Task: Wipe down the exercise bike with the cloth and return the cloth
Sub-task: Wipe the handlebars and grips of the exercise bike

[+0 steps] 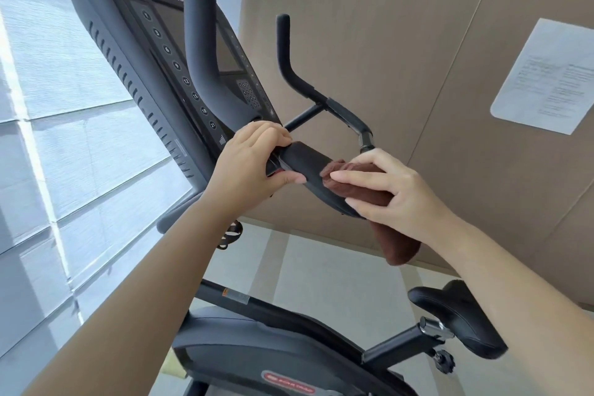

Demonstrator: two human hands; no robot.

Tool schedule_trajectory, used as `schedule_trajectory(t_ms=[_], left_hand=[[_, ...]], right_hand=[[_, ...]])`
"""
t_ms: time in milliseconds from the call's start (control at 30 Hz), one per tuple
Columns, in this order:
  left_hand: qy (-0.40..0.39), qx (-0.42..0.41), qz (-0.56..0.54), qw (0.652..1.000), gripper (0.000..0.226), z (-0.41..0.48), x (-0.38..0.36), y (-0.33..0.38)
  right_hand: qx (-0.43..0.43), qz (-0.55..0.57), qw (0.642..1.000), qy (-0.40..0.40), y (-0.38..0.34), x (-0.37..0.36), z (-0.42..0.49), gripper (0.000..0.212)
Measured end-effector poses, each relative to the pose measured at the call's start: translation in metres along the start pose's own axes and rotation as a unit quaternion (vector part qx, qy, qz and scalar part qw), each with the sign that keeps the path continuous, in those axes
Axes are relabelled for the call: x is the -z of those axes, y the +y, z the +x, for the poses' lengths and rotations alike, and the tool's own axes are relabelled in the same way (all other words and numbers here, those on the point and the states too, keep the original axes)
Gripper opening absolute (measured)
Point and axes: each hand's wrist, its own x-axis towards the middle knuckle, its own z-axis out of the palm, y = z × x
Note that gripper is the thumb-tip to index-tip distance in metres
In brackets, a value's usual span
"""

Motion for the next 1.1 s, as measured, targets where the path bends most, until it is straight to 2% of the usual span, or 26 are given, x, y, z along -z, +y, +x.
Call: schedule_trajectory(t_ms=[167, 333, 567, 800, 1100], left_hand=[[0.009, 0.006, 0.015, 1.000, 0.081, 0.001, -0.002, 0.009], [0.016, 0.017, 0.026, 0.999, 0.087, 0.002, -0.005, 0.015], [0.005, 0.022, 0.043, 0.999, 0.081, 0.001, -0.005, 0.013], [0.015, -0.030, 0.116, 0.993, 0.080, -0.001, -0.011, 0.015], [0.013, -0.007, 0.124, 0.992, 0.080, -0.003, -0.015, 0.019]], right_hand=[[-0.039, 0.027, 0.999, 0.017, 0.016, 0.014, -0.034, 0.041], [-0.081, 0.058, 0.987, 0.128, 0.008, 0.011, 0.001, 0.040], [-0.095, 0.018, 0.993, 0.061, 0.005, -0.013, 0.012, 0.034], [-0.076, -0.013, 0.991, 0.108, 0.009, -0.019, 0.004, 0.033], [-0.052, -0.027, 0.986, 0.156, 0.012, -0.025, 0.004, 0.031]])
